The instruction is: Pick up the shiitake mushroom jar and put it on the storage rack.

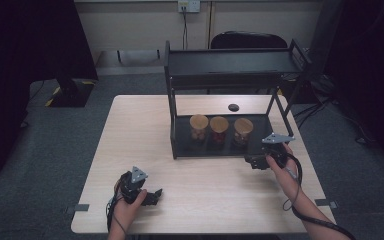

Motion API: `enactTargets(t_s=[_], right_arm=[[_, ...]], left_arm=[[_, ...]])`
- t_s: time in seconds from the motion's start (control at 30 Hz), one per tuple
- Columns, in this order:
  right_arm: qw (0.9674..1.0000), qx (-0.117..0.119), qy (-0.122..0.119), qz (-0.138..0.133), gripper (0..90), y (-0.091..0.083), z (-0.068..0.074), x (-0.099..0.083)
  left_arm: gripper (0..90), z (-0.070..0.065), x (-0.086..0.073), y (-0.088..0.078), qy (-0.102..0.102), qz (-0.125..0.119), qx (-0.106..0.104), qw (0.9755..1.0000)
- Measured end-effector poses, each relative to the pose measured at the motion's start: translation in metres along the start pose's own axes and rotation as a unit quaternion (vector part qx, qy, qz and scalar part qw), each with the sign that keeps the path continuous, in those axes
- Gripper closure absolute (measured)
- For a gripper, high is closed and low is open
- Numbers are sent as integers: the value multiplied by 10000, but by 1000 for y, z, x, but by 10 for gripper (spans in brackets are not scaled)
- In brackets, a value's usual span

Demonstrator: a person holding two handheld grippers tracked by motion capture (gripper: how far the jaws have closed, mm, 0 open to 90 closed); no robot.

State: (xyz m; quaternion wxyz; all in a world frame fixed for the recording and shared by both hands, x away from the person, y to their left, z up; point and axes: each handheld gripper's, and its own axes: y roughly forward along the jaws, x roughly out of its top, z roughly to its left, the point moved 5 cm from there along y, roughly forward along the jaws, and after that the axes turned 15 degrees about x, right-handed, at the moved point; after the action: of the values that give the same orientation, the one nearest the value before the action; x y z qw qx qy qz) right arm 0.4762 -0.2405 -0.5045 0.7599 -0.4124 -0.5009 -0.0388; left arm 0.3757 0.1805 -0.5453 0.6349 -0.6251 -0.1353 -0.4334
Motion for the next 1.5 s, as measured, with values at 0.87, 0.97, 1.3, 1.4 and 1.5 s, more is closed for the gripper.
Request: enactTargets(t_s=[0.87, 0.97, 1.3, 1.4, 1.5], right_arm=[[9998, 93, 79, 158, 32, -27, 4, -45], [9998, 102, 91, 166, 32, -29, 6, -50], [9994, 59, -62, 330, 29, -34, 11, -66], [9992, 50, -84, 399, 29, -34, 12, -71], [9985, 37, -139, 533, 30, -33, 13, -75]], left_arm=[[1, 0, 0, 0, 1, -1, 1, 10000], [2, 0, 0, 0, -17, -4, 1, 10000], [2, 0, 0, 0, -8, -1, 1, 10000], [1, 0, 0, 0, -8, 0, 1, 10000], [1, 0, 0, 0, -19, -6, 2, 10000]])
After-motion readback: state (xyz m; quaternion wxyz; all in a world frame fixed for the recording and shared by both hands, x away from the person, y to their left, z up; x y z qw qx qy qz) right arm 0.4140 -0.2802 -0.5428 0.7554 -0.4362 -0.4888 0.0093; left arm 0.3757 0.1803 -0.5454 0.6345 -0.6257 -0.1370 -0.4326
